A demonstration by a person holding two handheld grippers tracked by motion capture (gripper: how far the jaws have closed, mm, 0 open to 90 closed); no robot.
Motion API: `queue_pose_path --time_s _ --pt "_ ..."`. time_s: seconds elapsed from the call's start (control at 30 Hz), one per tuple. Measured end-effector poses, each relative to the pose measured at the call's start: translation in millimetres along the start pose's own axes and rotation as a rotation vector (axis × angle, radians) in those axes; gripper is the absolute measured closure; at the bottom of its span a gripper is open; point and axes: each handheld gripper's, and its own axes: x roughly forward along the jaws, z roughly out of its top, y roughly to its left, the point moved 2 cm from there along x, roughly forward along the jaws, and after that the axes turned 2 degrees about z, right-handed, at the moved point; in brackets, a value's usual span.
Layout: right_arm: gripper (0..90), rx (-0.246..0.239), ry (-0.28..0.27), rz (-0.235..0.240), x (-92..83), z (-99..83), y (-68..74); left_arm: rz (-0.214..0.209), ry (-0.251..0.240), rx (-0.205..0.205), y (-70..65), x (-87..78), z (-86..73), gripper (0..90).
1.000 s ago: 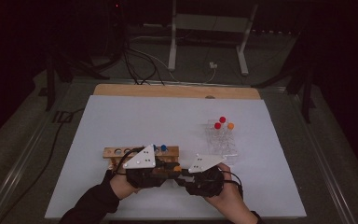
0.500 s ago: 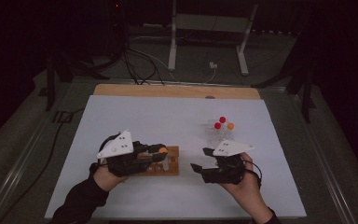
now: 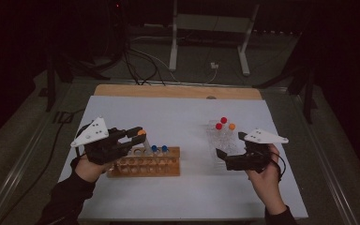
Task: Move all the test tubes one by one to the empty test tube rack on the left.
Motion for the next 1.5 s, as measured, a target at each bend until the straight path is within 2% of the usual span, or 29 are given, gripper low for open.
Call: queue_pose_path --time_s 0.17,0.23,0.5,0.6,0.73,0.77,1.1,1.2,1.3,1.5 --pt "0.0 -0.043 -0.010 -0.050 1.9 -5.3 -15.5 0.019 0.013 -0.023 10.2 2.9 -9.6 71.5" --pt "0.0 -0.056 -0.024 -0.061 3.0 -7.7 -20.5 0.011 0.017 -0.041 13.5 5.1 -14.4 71.5" --pt "0.0 -0.063 -0.021 -0.088 3.8 -12.7 -33.1 0.015 0.053 -0.048 20.5 14.1 -30.7 71.6" --pt "0.1 -0.044 -0.006 -0.072 5.8 -15.7 -37.6 0.000 0.074 -0.062 21.5 18.5 -38.2 71.6" --pt "11.7 0.007 0.006 -0.074 7.2 -20.8 -45.1 -0.011 0.104 -0.073 23.6 24.3 -48.6 71.6" --pt "12.1 0.012 0.006 -0.068 7.3 -21.8 -46.6 -0.013 0.112 -0.074 23.8 25.3 -50.4 71.6" --pt "13.5 0.016 0.036 -0.054 15.4 -31.7 -51.8 -0.018 0.201 -0.053 21.0 37.3 -63.2 71.6" --pt "15.5 0.010 0.044 -0.053 19.1 -33.6 -51.5 -0.018 0.207 -0.051 20.9 39.0 -65.5 71.6" --pt "15.6 0.023 0.050 -0.029 22.9 -35.8 -52.4 -0.019 0.213 -0.043 20.1 40.9 -67.9 71.5" --pt "21.1 0.043 0.075 -0.037 30.6 -39.8 -55.0 -0.021 0.231 -0.037 20.0 44.3 -72.6 71.5"
